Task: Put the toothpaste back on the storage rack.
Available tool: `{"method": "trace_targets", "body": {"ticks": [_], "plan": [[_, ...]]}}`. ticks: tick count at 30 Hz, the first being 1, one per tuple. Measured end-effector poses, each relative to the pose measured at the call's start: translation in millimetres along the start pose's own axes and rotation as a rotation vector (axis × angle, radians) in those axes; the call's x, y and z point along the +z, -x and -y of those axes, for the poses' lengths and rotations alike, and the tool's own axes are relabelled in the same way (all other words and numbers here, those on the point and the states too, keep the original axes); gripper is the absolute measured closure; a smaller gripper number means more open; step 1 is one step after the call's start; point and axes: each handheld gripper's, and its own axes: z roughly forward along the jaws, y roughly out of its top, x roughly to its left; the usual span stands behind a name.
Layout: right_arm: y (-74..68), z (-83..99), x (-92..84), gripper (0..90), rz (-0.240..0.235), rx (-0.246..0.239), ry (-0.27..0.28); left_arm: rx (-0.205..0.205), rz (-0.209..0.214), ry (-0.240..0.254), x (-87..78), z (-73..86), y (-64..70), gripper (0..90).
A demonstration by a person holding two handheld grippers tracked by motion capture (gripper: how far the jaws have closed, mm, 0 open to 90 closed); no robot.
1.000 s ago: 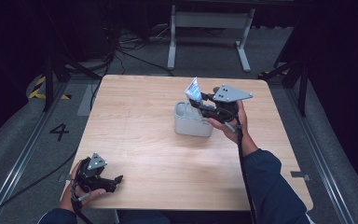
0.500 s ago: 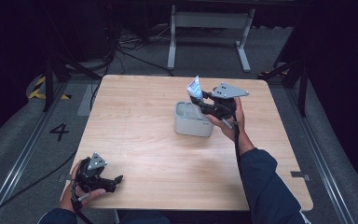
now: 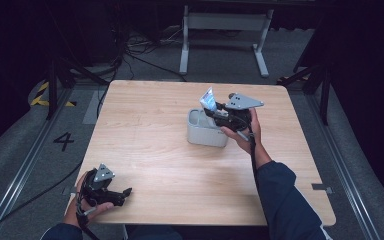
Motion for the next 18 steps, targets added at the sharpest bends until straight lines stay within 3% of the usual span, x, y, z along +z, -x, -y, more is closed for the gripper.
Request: {"method": "trace_targets", "body": {"ticks": [13, 18], "plan": [[3.5, 13.5, -8.2, 62.0, -0.024, -0.006, -0.043, 0.002, -0.001, -0.001, 0.0, 0.0, -0.1, 0.7], [2.0, 16.8, -9.8, 61.6, -0.008, -0.009, -0.052, 0.002, -0.001, -0.001, 0.0, 0.0, -0.2, 0.7]]}}
